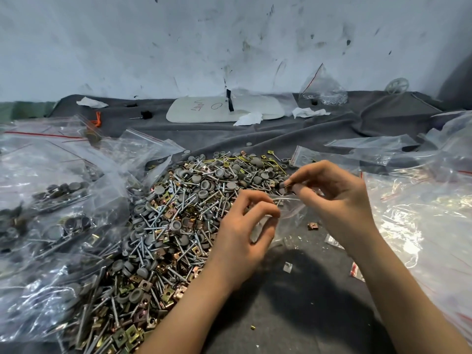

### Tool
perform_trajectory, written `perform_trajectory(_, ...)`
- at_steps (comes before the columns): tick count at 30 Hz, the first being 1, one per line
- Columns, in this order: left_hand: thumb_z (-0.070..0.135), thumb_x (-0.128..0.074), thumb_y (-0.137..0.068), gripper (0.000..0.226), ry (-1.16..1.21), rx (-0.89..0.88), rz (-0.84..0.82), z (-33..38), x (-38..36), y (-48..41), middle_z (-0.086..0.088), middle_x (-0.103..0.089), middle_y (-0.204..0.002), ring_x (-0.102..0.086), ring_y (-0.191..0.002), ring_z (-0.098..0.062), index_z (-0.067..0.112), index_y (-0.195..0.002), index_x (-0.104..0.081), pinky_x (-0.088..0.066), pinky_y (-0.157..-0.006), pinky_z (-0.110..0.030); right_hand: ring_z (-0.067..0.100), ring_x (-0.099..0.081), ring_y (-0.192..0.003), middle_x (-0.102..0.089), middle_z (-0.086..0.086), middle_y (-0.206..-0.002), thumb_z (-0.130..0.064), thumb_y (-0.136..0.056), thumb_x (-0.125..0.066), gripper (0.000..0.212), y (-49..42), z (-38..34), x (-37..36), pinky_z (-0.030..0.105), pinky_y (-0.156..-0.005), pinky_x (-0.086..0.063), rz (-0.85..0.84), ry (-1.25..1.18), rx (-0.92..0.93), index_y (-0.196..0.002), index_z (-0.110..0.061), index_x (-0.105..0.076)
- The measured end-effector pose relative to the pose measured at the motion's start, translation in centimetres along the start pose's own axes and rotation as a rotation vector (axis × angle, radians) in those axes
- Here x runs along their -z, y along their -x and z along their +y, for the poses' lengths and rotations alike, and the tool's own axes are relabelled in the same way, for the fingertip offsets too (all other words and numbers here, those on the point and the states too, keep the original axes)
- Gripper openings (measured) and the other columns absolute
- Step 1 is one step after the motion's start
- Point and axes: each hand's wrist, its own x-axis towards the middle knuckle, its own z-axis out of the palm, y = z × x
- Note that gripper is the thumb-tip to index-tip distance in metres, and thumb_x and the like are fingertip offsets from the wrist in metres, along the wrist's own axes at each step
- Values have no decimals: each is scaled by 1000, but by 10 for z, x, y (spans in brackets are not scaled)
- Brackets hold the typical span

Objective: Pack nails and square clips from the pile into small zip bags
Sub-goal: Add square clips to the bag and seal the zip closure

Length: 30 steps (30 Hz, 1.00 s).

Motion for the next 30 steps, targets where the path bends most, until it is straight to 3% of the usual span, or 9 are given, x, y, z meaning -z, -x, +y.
perform_trajectory(4,10,-60,-84,11,-1,1,21,1,1,-1,-3,-55,-104,-53,-100,-7,7,-93,-65,-39,-89,-13,22,-65,-82,-69,6,-88,-2,-83,-69,14,1,2,0,28,-73,-51,-70,93,-40,-88,-14,-69)
perform_trajectory(10,5,-64,-86,5,-26,22,97,2,2,-2,-4,-56,-102,-53,-99,-4,5,-91,-65,-39,-87,-10,8,-65,-71,-71,-3,-76,-1,-85,-64,21,-7,0,17,16,-64,-50,94,151,-143,-80,-20,-69)
perform_trajectory(12,2,-65,-85,7,-35,39,133,1,4,-2,-5,-57,-101,-53,-98,-3,4,-91,-65,-38,-87,-9,12,-62,-69,-69,-1,-76,-4,-84,-66,18,-9,7,27,21,-62,-48,-54,382,-304,-80,-21,-68)
perform_trajectory(14,2,-65,-84,7,-43,47,163,1,5,-3,-5,-57,-100,-53,-97,-2,5,-90,-65,-38,-86,-8,12,-61,-71,-67,0,-81,-11,-82,-72,11,-8,16,34,21,-60,-45,-354,610,-505,-84,-20,-67)
perform_trajectory(16,1,-64,-83,7,-48,50,185,1,6,-3,-5,-57,-99,-53,-96,-3,5,-89,-65,-39,-86,-10,12,-60,-74,-66,0,-83,-15,-77,-77,14,-6,24,36,24,-63,-46,-564,769,-593,-87,-17,-68)
perform_trajectory(20,0,-64,-82,8,-46,54,176,2,6,-4,-5,-57,-99,-53,-95,-3,4,-89,-65,-39,-86,-10,10,-56,-70,-63,-4,-75,-13,-79,-76,14,-8,29,33,15,-58,-39,-606,849,-531,-79,-21,-64)
perform_trajectory(22,1,-64,-82,8,-46,61,171,3,6,-4,-5,-57,-99,-53,-95,-2,4,-89,-65,-39,-86,-9,7,-58,-68,-64,-5,-74,-14,-85,-70,11,-8,31,32,16,-59,-41,-552,762,-500,-82,-21,-62)
perform_trajectory(26,0,-64,-82,8,-43,64,170,2,6,-4,-5,-57,-99,-52,-95,-2,5,-90,-64,-39,-86,-8,9,-60,-59,-66,-3,-68,-1,-92,-57,16,-6,25,25,16,-55,-48,-285,217,-489,-85,-13,-64)
perform_trajectory(30,-2,-67,-82,11,-40,47,113,2,4,-3,-6,-57,-101,-53,-97,-5,5,-91,-65,-39,-87,-10,3,-59,-66,-68,-11,-73,-1,-91,-58,22,-7,11,17,14,-62,-49,101,32,-144,-88,-21,-66)
